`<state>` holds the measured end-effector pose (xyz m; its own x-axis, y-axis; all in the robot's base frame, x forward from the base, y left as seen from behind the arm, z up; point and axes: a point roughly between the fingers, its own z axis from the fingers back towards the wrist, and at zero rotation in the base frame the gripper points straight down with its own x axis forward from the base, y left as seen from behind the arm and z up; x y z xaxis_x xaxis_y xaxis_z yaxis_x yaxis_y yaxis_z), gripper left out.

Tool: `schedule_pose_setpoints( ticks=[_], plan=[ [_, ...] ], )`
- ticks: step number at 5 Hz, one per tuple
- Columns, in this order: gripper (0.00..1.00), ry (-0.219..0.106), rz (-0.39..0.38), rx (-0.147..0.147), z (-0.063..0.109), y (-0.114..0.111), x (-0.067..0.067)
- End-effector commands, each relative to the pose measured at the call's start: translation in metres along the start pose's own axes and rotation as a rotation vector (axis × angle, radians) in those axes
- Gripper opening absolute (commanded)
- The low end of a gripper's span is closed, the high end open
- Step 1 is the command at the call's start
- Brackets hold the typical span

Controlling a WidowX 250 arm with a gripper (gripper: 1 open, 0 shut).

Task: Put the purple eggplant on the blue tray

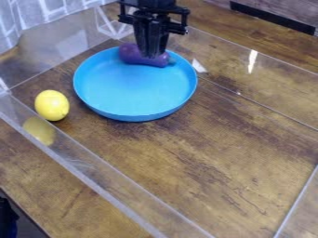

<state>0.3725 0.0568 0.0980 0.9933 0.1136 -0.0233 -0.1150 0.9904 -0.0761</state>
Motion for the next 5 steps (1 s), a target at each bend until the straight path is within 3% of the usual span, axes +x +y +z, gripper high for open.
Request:
schedule_pose_setpoints(
  ticks=[1,2,3,4,5],
  plan=[
    [0.0,-0.114,0.039,0.014,0.04,0.005,0.002],
    [0.0,-0.13,0.065,0.021,0.048,0.006,-0.001],
    [0.0,-0.147,0.023,0.029,0.058,0.004,-0.004],
    [0.0,-0.143,-0.006,0.038,0.057,0.004,-0.006],
    [0.0,-0.138,0.018,0.049,0.043,0.001,-0.004]
  ],
)
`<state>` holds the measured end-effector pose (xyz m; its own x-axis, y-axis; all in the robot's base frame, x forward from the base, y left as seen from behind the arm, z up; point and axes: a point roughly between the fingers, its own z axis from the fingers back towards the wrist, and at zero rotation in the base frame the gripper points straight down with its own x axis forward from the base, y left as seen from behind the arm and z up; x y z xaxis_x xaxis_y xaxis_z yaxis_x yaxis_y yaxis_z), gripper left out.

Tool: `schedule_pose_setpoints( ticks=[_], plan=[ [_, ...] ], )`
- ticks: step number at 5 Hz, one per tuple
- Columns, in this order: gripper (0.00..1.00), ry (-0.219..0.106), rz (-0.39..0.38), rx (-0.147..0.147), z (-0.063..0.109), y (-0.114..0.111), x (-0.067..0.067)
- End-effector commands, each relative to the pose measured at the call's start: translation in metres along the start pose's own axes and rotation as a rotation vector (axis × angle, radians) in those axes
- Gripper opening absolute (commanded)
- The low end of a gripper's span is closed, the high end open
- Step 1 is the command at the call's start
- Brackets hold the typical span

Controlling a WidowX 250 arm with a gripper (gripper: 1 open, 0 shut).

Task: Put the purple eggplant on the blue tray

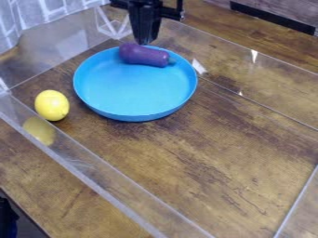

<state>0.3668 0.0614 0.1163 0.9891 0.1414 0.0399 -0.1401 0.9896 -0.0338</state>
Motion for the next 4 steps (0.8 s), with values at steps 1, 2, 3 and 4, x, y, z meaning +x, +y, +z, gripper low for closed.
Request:
schedule_pose_setpoints(
  ticks=[1,2,3,4],
  plan=[
    [0.0,-0.077,0.016,0.017,0.016,-0.006,0.004],
    [0.0,-0.076,0.039,0.027,0.004,-0.01,0.006],
    [0.0,-0.079,-0.037,0.034,0.0,-0.009,0.017],
    [0.0,-0.099,-0.113,0.033,0.01,-0.01,0.023]
  ],
)
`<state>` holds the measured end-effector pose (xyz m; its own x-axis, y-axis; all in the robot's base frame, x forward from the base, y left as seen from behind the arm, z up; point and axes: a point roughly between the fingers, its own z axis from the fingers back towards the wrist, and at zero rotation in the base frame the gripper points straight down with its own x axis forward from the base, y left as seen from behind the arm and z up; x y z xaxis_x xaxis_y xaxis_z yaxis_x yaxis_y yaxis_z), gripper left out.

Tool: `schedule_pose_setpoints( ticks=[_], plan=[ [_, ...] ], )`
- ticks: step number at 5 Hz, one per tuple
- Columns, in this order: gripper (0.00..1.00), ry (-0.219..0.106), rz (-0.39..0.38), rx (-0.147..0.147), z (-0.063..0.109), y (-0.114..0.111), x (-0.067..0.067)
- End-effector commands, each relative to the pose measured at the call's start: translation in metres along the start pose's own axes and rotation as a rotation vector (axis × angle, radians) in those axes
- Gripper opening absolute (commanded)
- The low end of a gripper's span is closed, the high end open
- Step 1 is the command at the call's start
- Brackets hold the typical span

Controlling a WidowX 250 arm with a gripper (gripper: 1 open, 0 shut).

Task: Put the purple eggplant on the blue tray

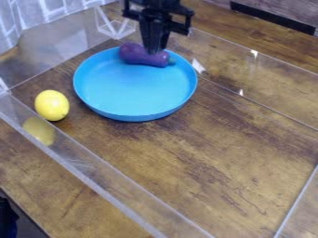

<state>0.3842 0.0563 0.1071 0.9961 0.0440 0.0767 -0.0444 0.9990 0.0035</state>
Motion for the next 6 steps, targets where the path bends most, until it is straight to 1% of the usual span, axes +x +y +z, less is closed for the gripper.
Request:
schedule_pose_setpoints(
  ticks=[1,2,3,4,5,6],
  plan=[
    [0.0,-0.09,0.027,0.019,0.043,0.008,0.013],
    [1.0,-0.079,0.036,0.028,0.028,0.0,0.008],
    [0.0,-0.064,0.046,0.043,0.013,0.005,0.002],
    [0.0,-0.054,0.06,0.057,-0.002,0.012,-0.003],
    [1.0,-0.047,0.069,0.071,-0.017,0.018,-0.008],
    [1.0,-0.047,0.059,0.074,-0.017,0.01,-0.015]
  ],
)
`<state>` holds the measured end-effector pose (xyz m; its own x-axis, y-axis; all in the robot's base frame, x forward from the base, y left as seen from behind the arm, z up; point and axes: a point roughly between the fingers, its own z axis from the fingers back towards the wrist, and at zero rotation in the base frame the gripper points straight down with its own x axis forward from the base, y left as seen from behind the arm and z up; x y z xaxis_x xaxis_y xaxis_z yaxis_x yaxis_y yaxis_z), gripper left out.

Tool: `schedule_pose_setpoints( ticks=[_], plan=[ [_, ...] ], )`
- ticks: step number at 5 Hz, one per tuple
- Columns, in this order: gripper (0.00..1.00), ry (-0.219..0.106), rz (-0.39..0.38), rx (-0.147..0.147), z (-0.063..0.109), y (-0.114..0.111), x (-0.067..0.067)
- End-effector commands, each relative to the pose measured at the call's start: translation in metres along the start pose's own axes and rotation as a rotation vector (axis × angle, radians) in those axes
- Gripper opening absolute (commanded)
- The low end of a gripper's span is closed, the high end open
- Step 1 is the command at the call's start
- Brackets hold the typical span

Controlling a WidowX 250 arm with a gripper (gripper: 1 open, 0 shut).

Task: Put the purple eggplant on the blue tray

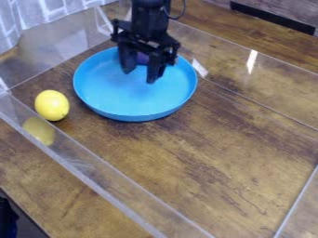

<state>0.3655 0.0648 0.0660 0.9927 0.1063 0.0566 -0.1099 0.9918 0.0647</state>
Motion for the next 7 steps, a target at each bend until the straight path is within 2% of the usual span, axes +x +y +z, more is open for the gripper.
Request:
schedule_pose_setpoints(
  ticks=[1,3,5,6,7],
  plan=[
    [1.0,-0.079,-0.011,-0.006,0.033,-0.008,0.001],
    [1.0,-0.104,-0.113,-0.038,0.057,-0.016,0.013],
    [1.0,-0.14,-0.189,-0.067,0.097,-0.02,0.026],
    [1.0,-0.143,-0.218,-0.073,0.104,-0.018,0.027],
    [1.0,-0.141,-0.241,-0.078,0.098,-0.009,0.034]
  ],
)
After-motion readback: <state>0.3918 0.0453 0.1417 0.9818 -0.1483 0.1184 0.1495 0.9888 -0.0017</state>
